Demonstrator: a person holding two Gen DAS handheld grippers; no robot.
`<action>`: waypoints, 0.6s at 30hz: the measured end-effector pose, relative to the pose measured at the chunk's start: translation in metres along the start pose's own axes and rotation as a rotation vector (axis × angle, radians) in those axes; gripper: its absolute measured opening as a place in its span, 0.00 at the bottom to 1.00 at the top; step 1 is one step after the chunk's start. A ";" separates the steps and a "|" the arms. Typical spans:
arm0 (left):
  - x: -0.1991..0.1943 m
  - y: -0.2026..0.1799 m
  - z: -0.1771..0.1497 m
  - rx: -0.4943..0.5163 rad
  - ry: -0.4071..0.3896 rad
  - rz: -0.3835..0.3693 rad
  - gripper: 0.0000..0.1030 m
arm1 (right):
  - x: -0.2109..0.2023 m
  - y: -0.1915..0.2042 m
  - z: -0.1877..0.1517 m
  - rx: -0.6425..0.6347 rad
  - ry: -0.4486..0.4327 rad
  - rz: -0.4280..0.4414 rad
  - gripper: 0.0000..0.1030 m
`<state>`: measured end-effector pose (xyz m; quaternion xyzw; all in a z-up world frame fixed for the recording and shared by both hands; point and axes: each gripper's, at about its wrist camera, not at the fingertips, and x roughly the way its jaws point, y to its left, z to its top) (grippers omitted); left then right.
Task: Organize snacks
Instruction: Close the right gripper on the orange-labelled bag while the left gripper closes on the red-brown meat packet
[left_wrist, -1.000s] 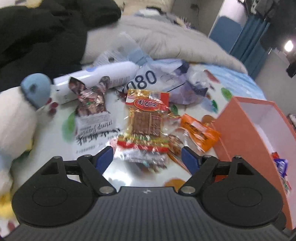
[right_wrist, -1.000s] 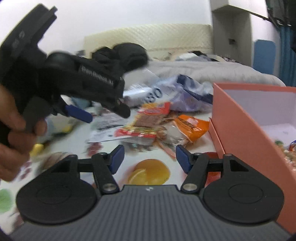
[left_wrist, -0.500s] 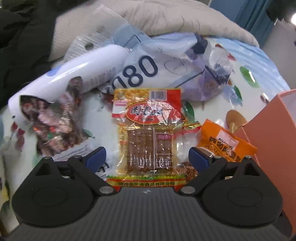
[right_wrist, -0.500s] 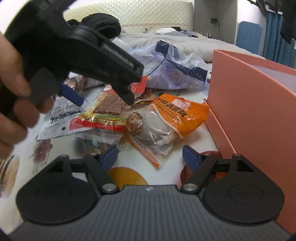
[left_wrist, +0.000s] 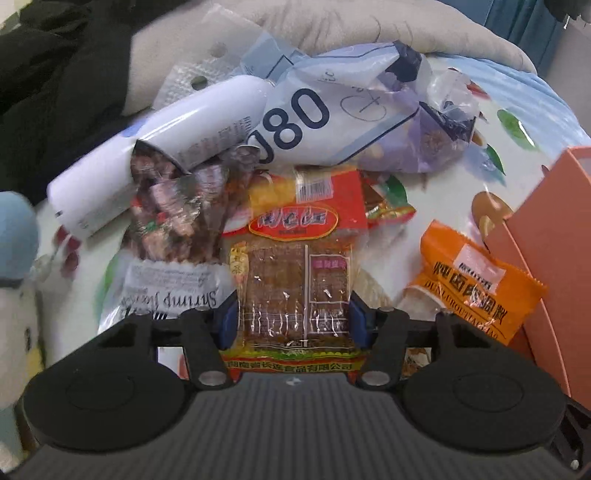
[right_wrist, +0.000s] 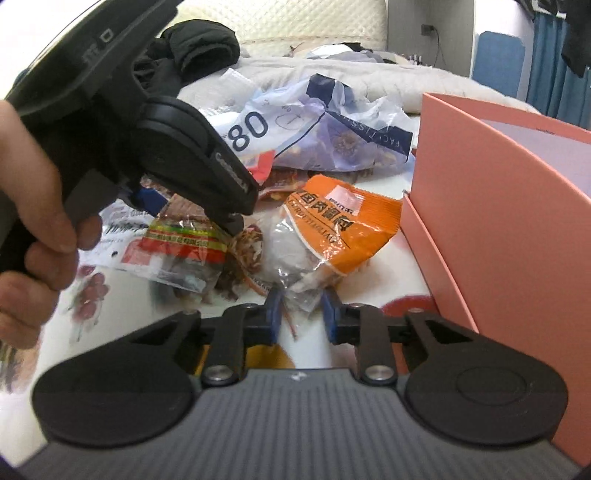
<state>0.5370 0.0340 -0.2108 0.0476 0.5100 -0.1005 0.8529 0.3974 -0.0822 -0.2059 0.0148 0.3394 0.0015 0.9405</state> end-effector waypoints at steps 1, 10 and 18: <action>-0.007 0.000 -0.003 -0.005 -0.006 0.007 0.60 | -0.005 0.000 -0.001 -0.005 0.004 0.007 0.23; -0.077 -0.002 -0.063 -0.111 -0.058 0.000 0.60 | -0.062 0.007 -0.032 -0.084 0.019 0.064 0.20; -0.124 0.001 -0.137 -0.218 -0.061 -0.013 0.60 | -0.125 -0.001 -0.068 -0.153 0.067 0.146 0.20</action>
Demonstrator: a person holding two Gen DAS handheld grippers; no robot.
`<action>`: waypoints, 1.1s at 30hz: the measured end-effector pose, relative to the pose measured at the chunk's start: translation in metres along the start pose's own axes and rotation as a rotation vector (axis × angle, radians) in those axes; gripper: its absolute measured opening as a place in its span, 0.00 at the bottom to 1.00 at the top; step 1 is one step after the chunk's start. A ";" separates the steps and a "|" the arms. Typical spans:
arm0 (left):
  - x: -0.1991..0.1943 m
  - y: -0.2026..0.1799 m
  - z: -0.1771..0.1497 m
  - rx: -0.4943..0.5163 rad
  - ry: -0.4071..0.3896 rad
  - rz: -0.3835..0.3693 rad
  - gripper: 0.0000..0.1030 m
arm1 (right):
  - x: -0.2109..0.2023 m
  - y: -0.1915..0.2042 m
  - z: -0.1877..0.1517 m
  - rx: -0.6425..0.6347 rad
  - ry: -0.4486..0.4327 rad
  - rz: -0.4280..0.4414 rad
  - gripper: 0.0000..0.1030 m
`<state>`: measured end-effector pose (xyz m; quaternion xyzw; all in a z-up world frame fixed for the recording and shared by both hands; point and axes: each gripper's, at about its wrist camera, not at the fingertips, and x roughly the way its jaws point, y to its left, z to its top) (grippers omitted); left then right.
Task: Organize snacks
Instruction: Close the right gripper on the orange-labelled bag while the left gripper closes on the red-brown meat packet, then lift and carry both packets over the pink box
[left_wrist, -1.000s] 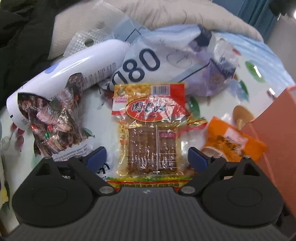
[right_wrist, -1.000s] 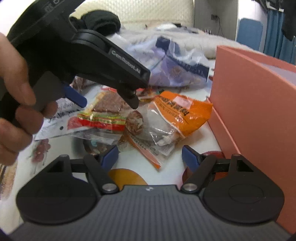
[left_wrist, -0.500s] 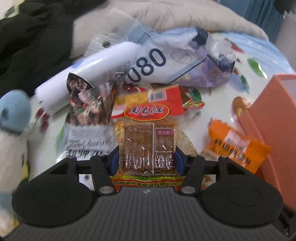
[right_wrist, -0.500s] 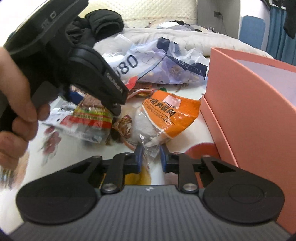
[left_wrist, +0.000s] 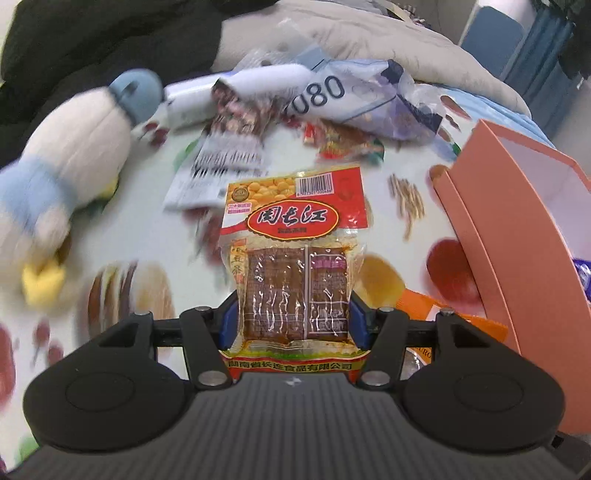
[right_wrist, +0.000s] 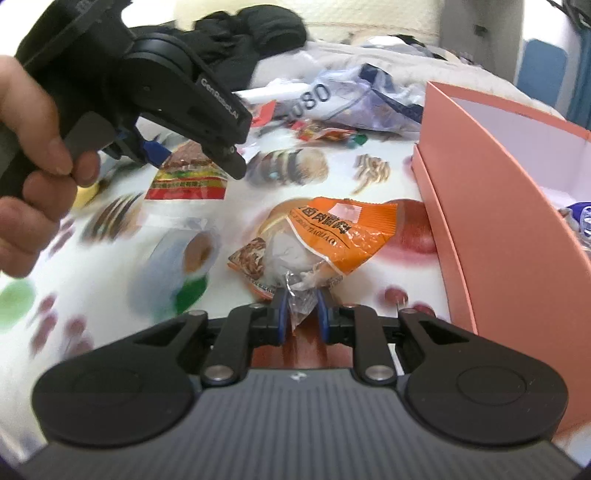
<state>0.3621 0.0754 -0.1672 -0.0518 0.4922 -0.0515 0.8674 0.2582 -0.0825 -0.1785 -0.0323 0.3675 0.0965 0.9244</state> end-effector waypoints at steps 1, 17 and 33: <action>-0.006 0.000 -0.008 -0.003 -0.001 0.006 0.60 | -0.008 0.001 -0.005 -0.014 -0.002 0.009 0.20; -0.080 0.000 -0.133 -0.141 -0.015 0.030 0.61 | -0.092 -0.018 -0.057 -0.143 -0.003 0.172 0.20; -0.084 -0.018 -0.163 -0.172 -0.024 0.035 0.61 | -0.115 -0.068 -0.088 -0.100 0.023 0.173 0.24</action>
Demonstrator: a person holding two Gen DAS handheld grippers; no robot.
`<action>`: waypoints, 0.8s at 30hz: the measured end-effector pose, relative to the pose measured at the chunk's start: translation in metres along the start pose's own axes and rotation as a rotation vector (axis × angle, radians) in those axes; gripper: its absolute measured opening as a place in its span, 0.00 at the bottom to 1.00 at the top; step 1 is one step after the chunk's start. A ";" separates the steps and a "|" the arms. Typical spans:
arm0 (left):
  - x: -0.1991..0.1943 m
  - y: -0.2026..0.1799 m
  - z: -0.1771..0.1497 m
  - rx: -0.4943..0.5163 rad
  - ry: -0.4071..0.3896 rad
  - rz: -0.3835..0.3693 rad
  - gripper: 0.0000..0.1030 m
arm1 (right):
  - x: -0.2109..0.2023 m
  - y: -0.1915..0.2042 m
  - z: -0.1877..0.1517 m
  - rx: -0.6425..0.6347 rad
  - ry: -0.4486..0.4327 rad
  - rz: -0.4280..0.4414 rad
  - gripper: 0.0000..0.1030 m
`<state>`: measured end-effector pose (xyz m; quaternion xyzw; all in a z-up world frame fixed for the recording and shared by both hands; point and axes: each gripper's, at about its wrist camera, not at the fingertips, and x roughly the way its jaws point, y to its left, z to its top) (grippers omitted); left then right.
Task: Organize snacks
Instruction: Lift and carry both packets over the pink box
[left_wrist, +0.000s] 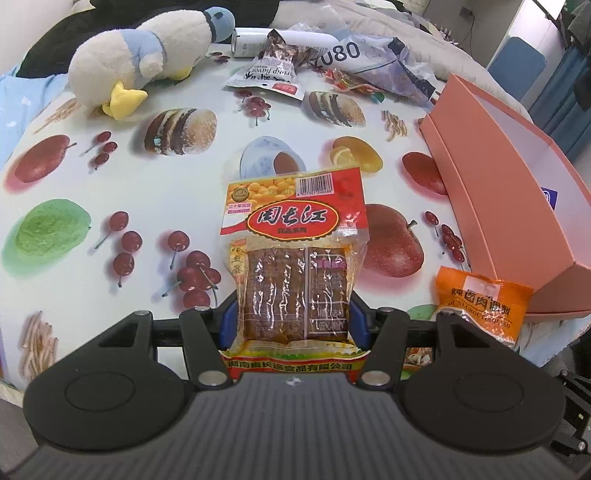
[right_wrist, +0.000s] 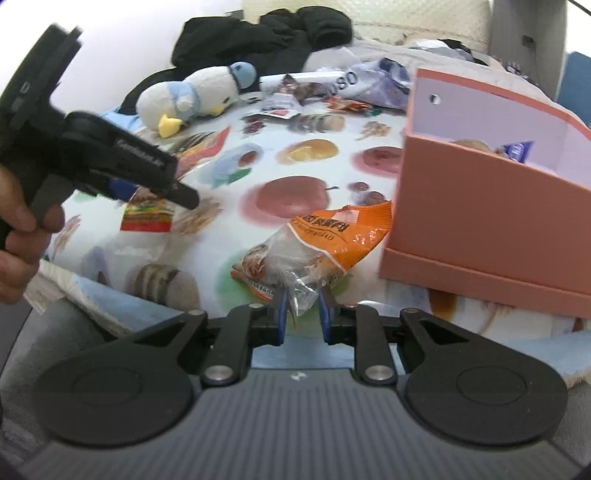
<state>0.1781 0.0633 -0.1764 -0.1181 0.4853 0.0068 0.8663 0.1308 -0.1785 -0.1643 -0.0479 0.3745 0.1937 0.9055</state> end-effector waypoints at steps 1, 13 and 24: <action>0.002 0.000 0.000 -0.001 0.003 0.000 0.61 | 0.000 -0.003 0.000 0.012 0.004 -0.005 0.26; 0.012 0.003 -0.007 -0.044 0.012 -0.010 0.61 | 0.017 -0.009 0.003 0.212 0.002 0.028 0.81; 0.008 -0.001 -0.014 -0.030 -0.005 -0.001 0.61 | 0.029 -0.004 0.014 0.293 -0.018 0.001 0.83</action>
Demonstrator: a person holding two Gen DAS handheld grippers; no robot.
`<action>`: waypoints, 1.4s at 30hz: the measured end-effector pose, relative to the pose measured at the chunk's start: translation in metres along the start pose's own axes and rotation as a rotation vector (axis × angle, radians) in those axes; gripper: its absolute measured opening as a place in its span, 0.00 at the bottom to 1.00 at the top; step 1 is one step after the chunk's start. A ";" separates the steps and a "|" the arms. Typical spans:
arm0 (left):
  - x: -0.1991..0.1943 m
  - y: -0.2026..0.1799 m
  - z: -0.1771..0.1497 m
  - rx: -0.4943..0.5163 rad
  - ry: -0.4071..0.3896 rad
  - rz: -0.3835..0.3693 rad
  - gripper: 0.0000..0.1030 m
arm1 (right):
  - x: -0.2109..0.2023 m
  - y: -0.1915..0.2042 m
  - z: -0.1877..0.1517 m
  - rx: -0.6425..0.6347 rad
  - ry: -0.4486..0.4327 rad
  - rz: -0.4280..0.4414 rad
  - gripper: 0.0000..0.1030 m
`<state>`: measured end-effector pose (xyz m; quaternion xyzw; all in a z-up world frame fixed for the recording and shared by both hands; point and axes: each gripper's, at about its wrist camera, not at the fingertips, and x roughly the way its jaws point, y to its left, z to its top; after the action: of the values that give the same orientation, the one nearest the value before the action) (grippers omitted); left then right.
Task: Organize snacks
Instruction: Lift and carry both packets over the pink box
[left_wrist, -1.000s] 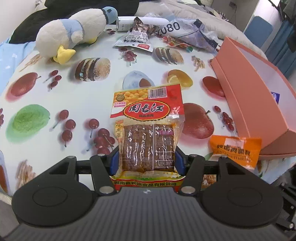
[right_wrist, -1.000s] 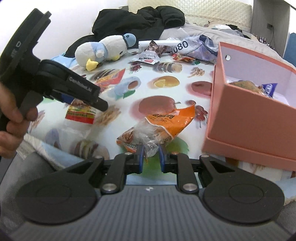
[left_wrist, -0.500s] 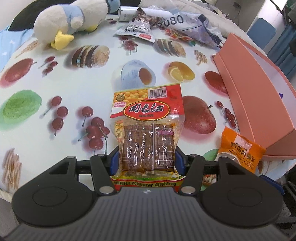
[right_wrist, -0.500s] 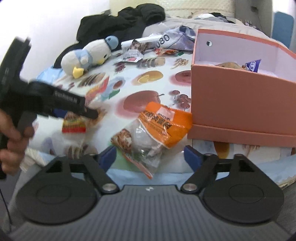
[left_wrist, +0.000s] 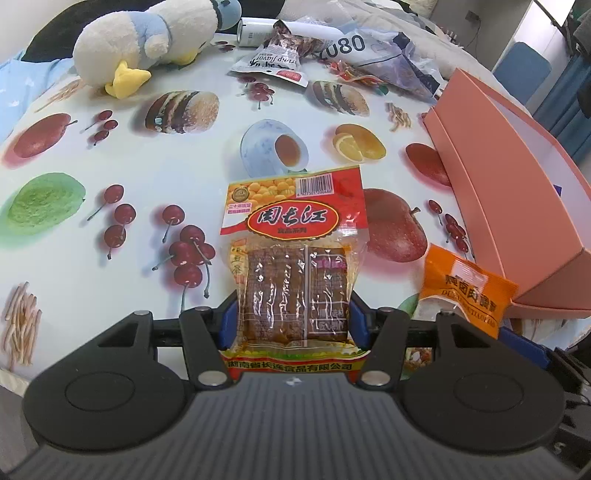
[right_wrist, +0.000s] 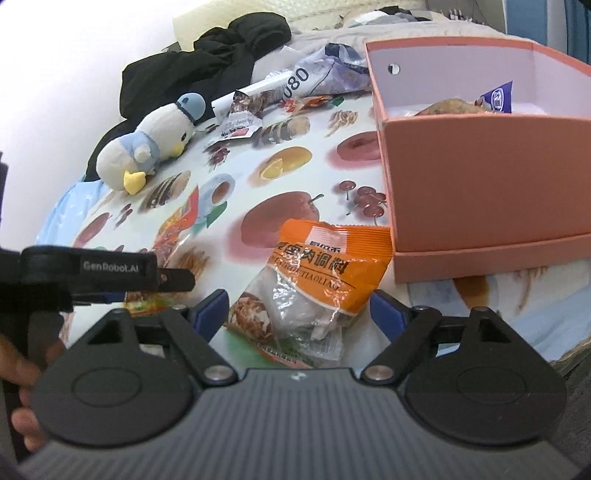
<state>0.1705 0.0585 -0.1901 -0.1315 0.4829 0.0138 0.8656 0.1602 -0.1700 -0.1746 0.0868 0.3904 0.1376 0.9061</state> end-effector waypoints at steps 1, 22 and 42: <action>0.000 0.000 0.000 0.000 -0.001 0.000 0.61 | 0.002 0.002 0.000 -0.006 -0.001 -0.008 0.83; -0.055 -0.030 -0.003 0.061 -0.066 0.029 0.61 | -0.005 0.015 -0.001 -0.171 0.000 -0.003 0.44; -0.122 -0.102 0.001 0.142 -0.145 -0.131 0.61 | -0.119 -0.025 0.025 -0.083 -0.159 -0.047 0.42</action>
<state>0.1212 -0.0272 -0.0651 -0.0997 0.4092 -0.0677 0.9045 0.1042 -0.2326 -0.0827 0.0505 0.3130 0.1251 0.9401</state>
